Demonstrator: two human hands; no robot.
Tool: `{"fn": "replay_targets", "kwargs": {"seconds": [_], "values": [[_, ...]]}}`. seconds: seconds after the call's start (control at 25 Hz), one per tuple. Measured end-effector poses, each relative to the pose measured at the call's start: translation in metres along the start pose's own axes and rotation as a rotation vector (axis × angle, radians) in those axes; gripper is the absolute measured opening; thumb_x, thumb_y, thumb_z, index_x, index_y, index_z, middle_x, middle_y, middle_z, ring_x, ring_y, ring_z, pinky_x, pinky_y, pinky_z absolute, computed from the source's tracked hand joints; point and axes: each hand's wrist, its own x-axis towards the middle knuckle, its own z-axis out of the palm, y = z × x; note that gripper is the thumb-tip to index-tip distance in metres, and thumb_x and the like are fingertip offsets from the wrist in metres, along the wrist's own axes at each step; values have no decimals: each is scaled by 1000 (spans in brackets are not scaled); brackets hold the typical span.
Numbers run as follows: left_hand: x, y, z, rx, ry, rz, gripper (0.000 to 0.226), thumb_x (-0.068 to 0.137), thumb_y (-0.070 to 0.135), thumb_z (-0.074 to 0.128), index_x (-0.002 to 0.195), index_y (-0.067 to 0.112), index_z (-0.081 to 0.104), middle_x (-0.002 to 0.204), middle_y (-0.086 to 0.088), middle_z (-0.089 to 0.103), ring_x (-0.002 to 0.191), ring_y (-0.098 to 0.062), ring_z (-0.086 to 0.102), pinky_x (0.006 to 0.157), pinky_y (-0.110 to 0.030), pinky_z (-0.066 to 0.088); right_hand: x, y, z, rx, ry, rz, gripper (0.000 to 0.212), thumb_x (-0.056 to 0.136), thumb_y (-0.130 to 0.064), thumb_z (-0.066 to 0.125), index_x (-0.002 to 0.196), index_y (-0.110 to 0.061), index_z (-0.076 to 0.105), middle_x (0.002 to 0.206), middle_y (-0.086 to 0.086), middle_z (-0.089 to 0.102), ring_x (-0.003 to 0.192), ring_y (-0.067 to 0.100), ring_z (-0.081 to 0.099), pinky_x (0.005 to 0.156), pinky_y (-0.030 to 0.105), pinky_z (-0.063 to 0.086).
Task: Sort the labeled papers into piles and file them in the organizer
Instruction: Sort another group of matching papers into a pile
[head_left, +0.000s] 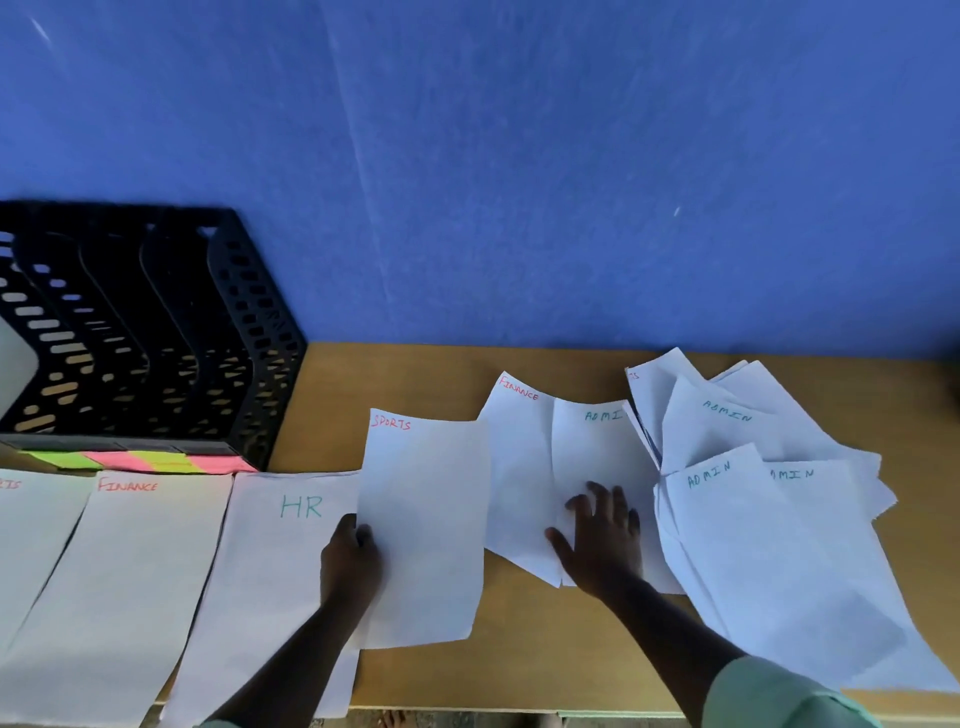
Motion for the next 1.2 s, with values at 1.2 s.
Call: {"fn": "replay_targets", "kwargs": {"seconds": [1.2], "values": [[-54,43,44,-136,-54,93,18,100,18,52,86,10,60,76,-4,61,75,-22,60,62,-26,42,119,41,-119,48,-127,156,54,103,-51,42,139,-12,56,143,9,56,139,30,43,109,44,39]]}}
